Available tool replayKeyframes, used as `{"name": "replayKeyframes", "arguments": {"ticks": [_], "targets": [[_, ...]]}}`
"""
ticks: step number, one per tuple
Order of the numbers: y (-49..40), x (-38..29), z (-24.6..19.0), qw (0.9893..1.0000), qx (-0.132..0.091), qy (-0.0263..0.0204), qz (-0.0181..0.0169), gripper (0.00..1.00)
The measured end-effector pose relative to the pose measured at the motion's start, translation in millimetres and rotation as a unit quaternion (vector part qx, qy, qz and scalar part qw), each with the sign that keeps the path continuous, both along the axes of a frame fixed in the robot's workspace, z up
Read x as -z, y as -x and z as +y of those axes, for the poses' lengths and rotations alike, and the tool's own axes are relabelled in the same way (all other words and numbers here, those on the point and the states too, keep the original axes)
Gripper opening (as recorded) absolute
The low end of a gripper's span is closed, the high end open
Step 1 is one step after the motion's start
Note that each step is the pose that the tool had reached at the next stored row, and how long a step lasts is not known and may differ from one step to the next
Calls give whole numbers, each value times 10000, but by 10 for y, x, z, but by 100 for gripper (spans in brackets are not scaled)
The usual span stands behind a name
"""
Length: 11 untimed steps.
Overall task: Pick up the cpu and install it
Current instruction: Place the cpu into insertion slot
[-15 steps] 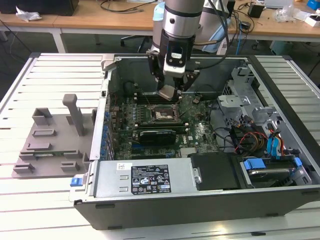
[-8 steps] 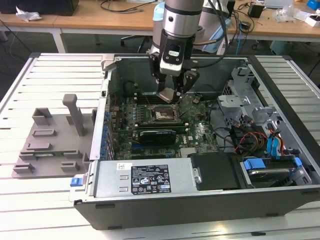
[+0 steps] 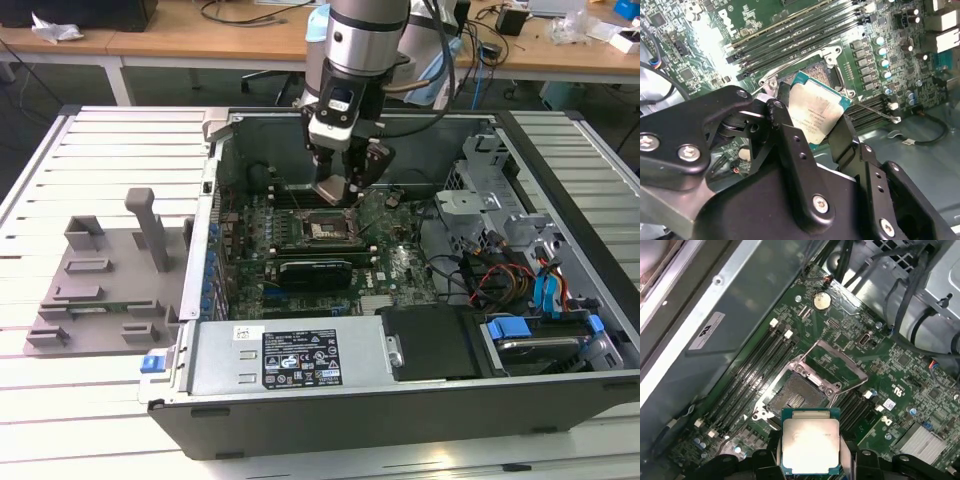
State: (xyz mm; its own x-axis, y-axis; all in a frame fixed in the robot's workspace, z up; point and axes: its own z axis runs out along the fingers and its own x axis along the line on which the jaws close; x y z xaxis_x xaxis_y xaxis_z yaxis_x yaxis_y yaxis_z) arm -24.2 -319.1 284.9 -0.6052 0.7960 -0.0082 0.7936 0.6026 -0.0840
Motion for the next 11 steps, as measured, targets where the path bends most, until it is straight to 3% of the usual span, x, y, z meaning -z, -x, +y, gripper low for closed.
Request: {"name": "replayKeyframes", "arguments": {"ticks": [7,11], "targets": [[0,3,0,9994,345,1,0,55],[0,4,0,9983,583,0,0,55]]}}
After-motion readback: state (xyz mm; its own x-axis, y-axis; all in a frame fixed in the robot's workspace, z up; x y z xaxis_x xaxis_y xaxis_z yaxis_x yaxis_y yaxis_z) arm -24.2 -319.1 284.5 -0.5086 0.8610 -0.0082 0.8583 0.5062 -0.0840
